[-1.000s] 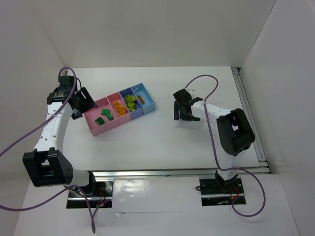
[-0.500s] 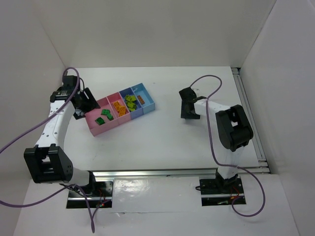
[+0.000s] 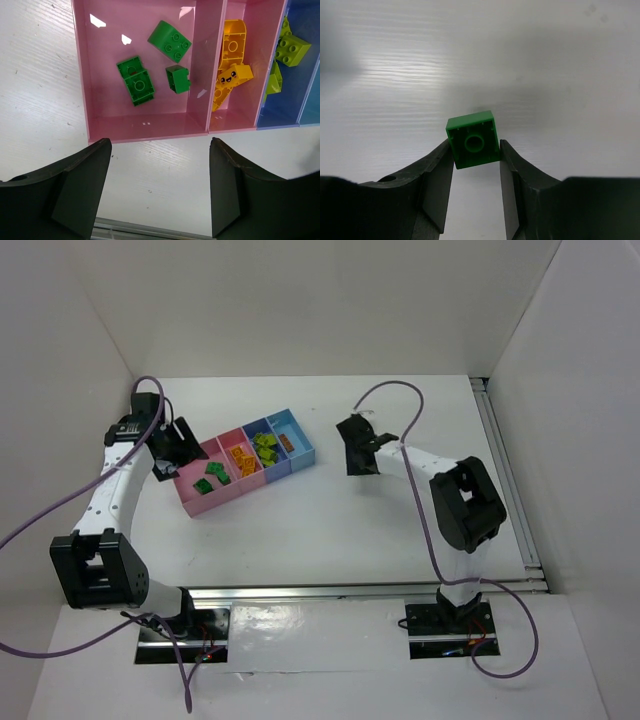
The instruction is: Sort the legos into containers by color
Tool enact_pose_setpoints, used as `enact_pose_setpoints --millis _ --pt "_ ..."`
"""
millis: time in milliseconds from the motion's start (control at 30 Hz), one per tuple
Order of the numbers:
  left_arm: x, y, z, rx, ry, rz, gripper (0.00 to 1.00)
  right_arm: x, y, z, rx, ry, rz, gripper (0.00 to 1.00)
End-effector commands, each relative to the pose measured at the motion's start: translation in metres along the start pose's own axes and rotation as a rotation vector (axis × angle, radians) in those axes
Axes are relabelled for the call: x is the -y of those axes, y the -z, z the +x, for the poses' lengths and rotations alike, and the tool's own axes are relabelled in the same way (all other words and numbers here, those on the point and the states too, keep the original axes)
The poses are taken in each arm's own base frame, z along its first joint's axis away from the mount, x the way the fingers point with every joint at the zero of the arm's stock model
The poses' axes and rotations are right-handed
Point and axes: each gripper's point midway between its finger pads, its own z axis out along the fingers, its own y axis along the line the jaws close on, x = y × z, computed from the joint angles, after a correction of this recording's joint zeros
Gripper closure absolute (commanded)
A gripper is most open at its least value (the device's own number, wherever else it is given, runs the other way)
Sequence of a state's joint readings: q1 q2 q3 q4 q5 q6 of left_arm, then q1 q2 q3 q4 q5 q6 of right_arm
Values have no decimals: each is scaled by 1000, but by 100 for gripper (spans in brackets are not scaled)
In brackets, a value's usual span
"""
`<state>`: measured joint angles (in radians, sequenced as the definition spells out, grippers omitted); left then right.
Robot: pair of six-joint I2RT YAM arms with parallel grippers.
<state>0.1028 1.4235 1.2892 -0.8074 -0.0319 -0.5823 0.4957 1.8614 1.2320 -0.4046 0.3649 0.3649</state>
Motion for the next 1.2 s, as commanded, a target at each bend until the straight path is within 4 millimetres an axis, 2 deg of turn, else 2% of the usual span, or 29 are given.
enact_pose_setpoints --millis 0,33,67,100,167,300,333,367,400,433,467,500,533,567,600,633,667,700,767,833,867,900,933,967,1000,1067,1100,1133,1167 --pt "12 12 -19 63 17 35 19 -67 66 -67 203 48 -170 70" --pt "10 12 -18 60 28 19 19 -83 70 -66 205 67 -203 70" --pt "10 15 -21 69 28 14 19 -99 82 -78 240 86 -235 70" --pt "7 14 -23 63 65 2 19 -126 95 -72 255 129 -291 70" --pt "4 18 -26 53 85 -11 19 -157 112 -75 294 160 -378 70" --pt "-7 20 -32 30 154 -70 19 -236 161 -73 377 265 -632 70" --pt "-8 23 -33 33 166 -81 19 -250 152 -65 359 284 -636 70" --pt "-11 20 -30 15 165 -103 19 -262 153 -65 364 306 -658 70" --pt "-14 22 -35 27 188 -104 19 -280 169 -74 398 326 -686 70" --pt "-21 20 -35 21 210 -132 19 -291 170 -73 406 349 -706 70" --pt "-20 22 -39 36 221 -135 18 -303 158 -63 386 388 -699 70" --pt "-26 22 -38 30 229 -155 18 -314 170 -75 433 402 -719 70" --pt "-32 22 -40 42 247 -173 18 -319 168 -78 432 402 -719 70" --pt "-33 23 -38 33 247 -179 18 -329 153 -69 406 433 -726 70" --pt "-38 23 -40 41 257 -193 18 -339 165 -82 433 423 -760 69" --pt "-43 23 -43 45 270 -200 18 -349 151 -71 401 456 -775 69" --pt "-43 23 -43 45 270 -201 18 -354 148 -68 393 482 -787 69" --pt "-45 26 -46 49 269 -193 18 -360 158 -79 426 484 -812 69" --pt "-47 26 -47 45 271 -188 18 -371 152 -68 412 515 -825 68" --pt "-45 26 -46 40 271 -179 18 -378 156 -73 432 510 -855 67" --pt "-45 26 -46 40 271 -179 18 -382 157 -73 432 511 -868 62" --pt "-48 24 -44 29 279 -179 18 -388 156 -74 434 513 -881 50" --pt "-48 24 -44 29 279 -179 18 -391 157 -78 446 508 -887 50" --pt "-48 24 -44 29 279 -179 18 -394 158 -70 423 524 -886 39" --pt "-49 22 -41 21 270 -184 18 -394 158 -74 426 520 -871 23" --pt "-49 22 -41 20 270 -184 18 -387 163 -89 458 497 -849 15" --pt "-49 22 -41 20 270 -184 18 -381 184 -103 499 477 -856 10" --pt "-49 23 -41 28 279 -180 18 -371 175 -103 485 463 -832 10" --pt "-51 21 -38 20 279 -185 18 -359 176 -118 511 423 -817 8"
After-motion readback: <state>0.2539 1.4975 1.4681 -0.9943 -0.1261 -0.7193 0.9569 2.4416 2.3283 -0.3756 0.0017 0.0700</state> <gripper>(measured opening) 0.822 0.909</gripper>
